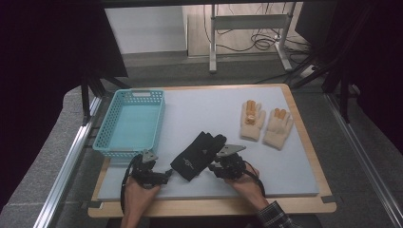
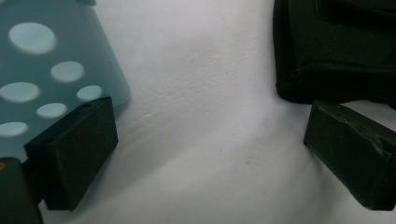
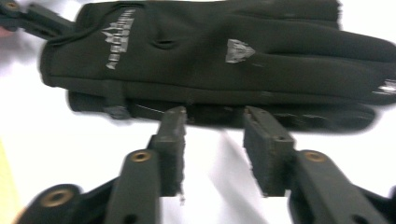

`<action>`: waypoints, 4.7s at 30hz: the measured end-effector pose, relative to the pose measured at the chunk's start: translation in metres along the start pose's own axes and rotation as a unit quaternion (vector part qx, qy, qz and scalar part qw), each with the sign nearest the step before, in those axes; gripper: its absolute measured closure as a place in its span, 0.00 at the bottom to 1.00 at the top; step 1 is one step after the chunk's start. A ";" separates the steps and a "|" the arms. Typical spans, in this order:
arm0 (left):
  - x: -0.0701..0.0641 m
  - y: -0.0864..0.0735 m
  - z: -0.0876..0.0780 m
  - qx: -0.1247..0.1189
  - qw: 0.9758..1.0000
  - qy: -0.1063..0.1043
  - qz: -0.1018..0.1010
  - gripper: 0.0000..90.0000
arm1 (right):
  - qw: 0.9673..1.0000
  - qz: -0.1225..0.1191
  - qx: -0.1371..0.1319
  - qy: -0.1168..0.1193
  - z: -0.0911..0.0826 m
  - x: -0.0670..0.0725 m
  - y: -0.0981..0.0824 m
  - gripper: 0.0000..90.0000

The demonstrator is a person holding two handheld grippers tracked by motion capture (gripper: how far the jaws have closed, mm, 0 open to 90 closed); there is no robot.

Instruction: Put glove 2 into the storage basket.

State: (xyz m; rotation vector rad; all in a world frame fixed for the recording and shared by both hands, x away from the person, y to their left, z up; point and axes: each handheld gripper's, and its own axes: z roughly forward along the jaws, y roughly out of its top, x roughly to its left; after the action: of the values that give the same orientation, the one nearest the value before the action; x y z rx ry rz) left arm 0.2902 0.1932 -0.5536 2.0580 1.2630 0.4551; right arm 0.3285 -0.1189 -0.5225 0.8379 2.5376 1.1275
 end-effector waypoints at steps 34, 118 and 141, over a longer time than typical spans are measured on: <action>0.000 0.000 0.001 0.000 1.000 -0.003 -0.002 0.02 | 0.989 0.077 0.016 -0.126 -0.064 -0.094 -0.070 0.12; -0.040 0.156 0.010 0.040 0.997 -0.019 0.061 0.69 | 0.989 0.076 0.013 -0.128 -0.064 -0.094 -0.071 0.13; 0.087 0.162 -0.035 0.038 0.992 0.101 -0.059 0.67 | 0.989 0.076 0.013 -0.127 -0.064 -0.094 -0.071 0.13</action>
State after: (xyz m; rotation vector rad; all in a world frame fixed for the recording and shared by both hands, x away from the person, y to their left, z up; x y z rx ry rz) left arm 0.4147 0.2327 -0.4192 2.0252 1.5335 0.5793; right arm 0.3481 -0.2510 -0.5328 1.1198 2.3158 0.9608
